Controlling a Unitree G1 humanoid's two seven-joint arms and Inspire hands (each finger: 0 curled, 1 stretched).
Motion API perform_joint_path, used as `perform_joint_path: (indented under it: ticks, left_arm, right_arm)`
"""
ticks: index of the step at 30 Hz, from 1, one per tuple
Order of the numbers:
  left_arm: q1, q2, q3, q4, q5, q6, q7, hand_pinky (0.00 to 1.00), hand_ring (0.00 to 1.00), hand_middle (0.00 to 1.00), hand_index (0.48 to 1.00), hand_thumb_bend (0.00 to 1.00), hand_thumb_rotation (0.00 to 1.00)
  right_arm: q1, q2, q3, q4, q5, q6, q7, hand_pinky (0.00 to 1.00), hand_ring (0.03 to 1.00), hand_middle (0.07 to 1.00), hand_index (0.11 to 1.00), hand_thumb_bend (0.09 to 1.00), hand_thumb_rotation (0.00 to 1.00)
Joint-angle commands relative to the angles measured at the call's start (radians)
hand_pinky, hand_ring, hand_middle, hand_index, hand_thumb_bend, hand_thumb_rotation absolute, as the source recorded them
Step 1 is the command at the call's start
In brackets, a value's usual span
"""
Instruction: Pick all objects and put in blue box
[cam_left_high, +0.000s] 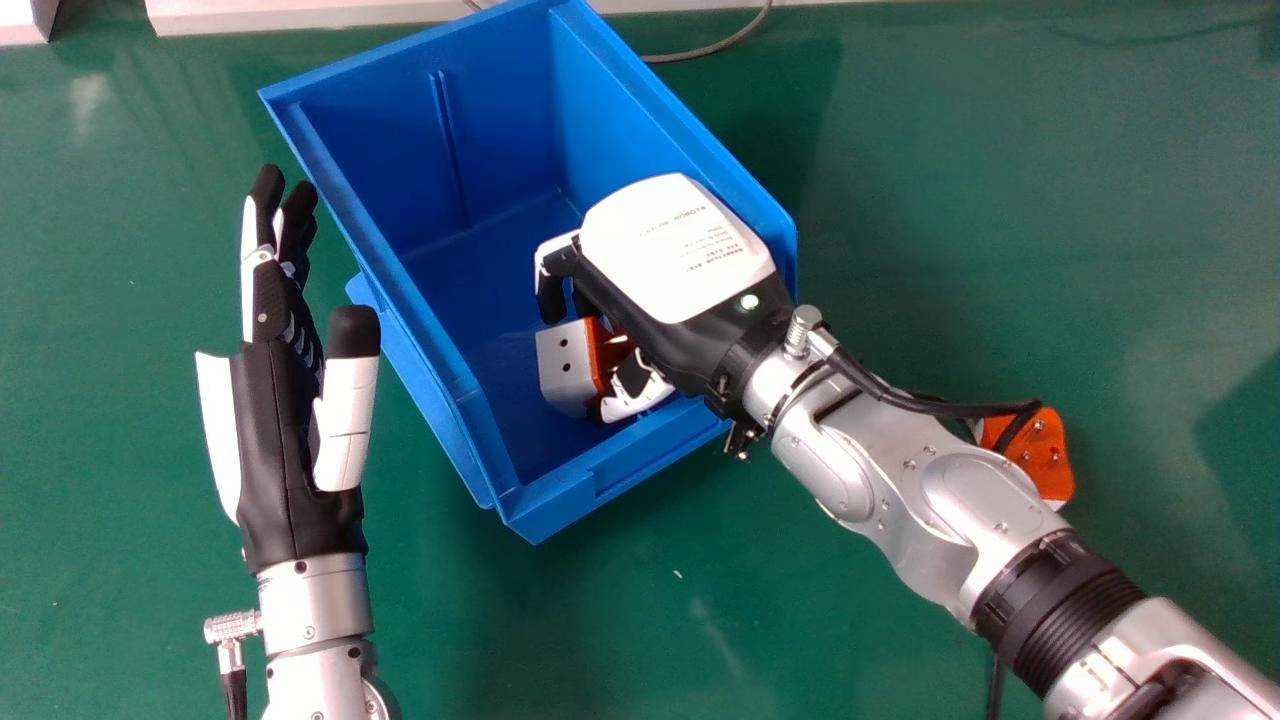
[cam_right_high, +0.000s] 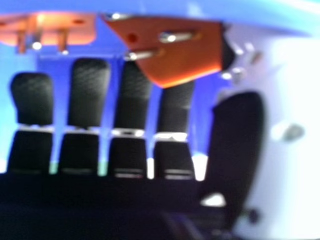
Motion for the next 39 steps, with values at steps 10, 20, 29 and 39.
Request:
perform_joint_path:
  ticks: [10, 20, 29, 39]
  left_arm:
    - [-0.008, 0.006, -0.006, 0.003, 0.017, -0.025, 0.006, 0.98, 0.95, 0.93, 0.951, 0.96, 0.95]
    - [-0.001, 0.006, -0.007, 0.002, 0.005, -0.028, -0.005, 0.98, 0.95, 0.93, 0.949, 0.96, 0.94]
    - [-0.001, 0.006, -0.006, 0.006, -0.003, -0.027, -0.012, 0.98, 0.95, 0.94, 0.951, 0.95, 0.93]
    - [-0.001, 0.007, -0.004, 0.002, -0.007, -0.025, -0.017, 0.99, 0.95, 0.93, 0.951, 0.96, 0.93]
  right_arm:
    - [-0.025, -0.011, 0.001, -0.09, -0.014, 0.048, 0.065, 0.29, 0.38, 0.487, 0.537, 0.511, 0.0]
    - [0.0, -0.026, 0.047, -0.292, -0.143, 0.299, 0.398, 0.69, 0.766, 0.818, 0.814, 0.833, 0.14]
    - [0.031, -0.05, 0.041, -0.371, -0.155, 0.308, 0.355, 0.95, 0.961, 0.97, 0.969, 0.974, 0.25]
    - [0.091, -0.092, -0.028, -0.613, -0.168, 0.335, 0.382, 1.0, 0.999, 0.999, 0.999, 1.0, 0.3]
